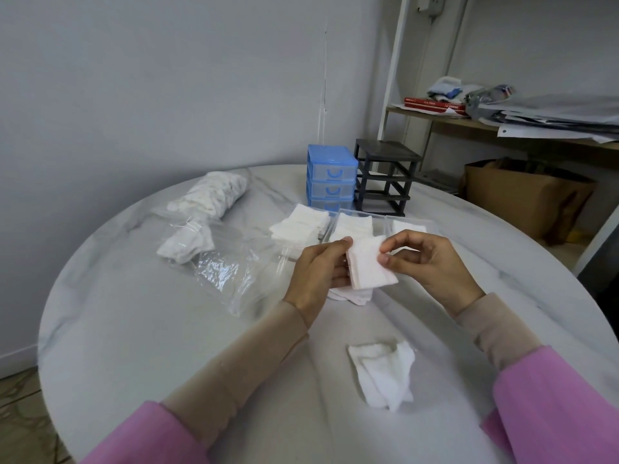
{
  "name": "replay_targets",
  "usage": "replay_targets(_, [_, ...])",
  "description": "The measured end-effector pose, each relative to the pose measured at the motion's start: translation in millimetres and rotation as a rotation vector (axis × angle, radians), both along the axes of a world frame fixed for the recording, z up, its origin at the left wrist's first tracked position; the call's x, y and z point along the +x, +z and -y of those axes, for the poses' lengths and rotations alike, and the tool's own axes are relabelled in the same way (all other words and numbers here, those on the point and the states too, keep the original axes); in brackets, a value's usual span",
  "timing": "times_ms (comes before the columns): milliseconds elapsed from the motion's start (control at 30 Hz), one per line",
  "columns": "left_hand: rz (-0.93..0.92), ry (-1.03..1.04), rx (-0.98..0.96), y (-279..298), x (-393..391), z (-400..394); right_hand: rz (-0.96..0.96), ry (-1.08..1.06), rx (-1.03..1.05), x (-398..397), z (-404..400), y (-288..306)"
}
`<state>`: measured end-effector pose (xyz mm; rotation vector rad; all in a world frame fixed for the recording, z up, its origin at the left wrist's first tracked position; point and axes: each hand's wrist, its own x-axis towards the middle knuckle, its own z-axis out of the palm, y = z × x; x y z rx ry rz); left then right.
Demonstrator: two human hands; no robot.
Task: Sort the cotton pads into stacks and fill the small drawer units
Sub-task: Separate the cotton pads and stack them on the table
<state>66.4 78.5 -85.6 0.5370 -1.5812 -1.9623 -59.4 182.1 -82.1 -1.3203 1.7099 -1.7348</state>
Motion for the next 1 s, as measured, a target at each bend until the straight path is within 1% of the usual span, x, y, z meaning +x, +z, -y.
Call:
replay_targets(333, [-0.016, -0.037, -0.183, -3.7, 1.1, -0.2, 0.003, -0.007, -0.005, -1.1, -0.5, -0.1])
replay_targets(467, [0.0, -0.016, -0.209, -7.2, -0.5, 1.7, -0.035, -0.007, 0.006, -1.4, -0.5, 0.1])
replay_targets(533, [-0.013, -0.002, -0.195, -7.4, -2.1, 1.6, -0.065, -0.006, 0.005, -1.2, -0.2, 0.4])
replay_targets(700, [-0.013, -0.007, -0.063, -4.7, -0.9, 1.2, -0.085, 0.007, 0.004, -1.7, -0.2, -0.3])
replay_targets(900, [-0.01, -0.017, 0.005, -4.4, -2.7, 3.1, -0.112, 0.0, 0.007, -1.8, 0.1, -1.0])
replay_targets(1000, [-0.016, -0.031, -0.008, -4.0, -2.1, 2.2, -0.125, -0.008, 0.008, -1.8, -0.1, -1.2])
